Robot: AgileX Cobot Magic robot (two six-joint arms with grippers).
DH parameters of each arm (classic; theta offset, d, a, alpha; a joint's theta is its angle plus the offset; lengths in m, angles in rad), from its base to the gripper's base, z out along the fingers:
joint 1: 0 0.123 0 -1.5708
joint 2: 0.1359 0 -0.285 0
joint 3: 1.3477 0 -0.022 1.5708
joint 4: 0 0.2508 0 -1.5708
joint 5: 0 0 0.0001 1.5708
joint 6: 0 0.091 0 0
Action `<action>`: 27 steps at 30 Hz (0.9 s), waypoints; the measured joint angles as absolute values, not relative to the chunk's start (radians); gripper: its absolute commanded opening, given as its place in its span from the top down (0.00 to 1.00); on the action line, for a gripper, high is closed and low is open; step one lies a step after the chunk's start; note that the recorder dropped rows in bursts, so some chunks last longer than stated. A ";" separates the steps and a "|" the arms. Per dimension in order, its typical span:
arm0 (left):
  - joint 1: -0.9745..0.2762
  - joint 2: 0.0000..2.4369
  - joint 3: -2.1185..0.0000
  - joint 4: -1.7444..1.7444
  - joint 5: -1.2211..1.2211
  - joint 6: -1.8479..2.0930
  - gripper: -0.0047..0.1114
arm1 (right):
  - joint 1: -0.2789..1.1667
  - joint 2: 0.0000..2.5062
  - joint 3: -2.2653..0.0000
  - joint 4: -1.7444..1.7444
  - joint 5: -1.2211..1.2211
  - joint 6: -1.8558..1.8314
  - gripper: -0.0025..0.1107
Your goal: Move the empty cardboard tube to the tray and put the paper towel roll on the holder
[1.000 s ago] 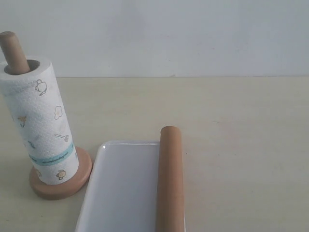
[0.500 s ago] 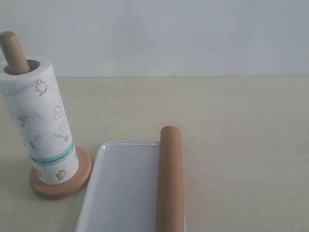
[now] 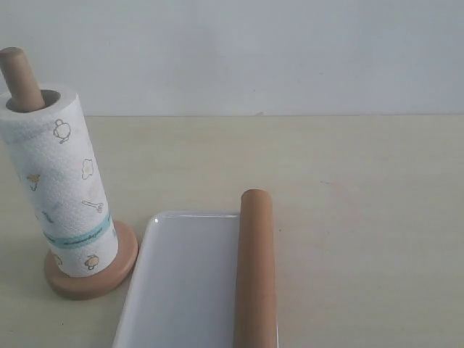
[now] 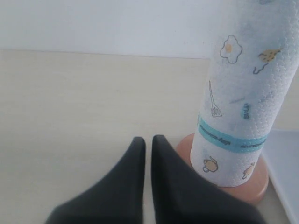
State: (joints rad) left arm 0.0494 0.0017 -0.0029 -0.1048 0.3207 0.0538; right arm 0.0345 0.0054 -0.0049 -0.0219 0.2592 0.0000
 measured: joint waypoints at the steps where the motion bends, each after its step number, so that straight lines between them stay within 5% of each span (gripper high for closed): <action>1: 0.049 0.002 -0.003 -0.105 0.321 0.054 0.92 | 0.029 0.005 -0.005 -0.022 0.273 0.000 0.91; 27: 0.049 0.002 -0.003 -0.105 0.321 0.054 0.92 | 0.027 0.005 0.001 -0.022 0.337 0.000 0.91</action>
State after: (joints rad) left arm 0.0494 0.0017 -0.0029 -0.1048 0.3207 0.0538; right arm 0.0275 0.0054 0.0008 -0.0219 0.3375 0.0000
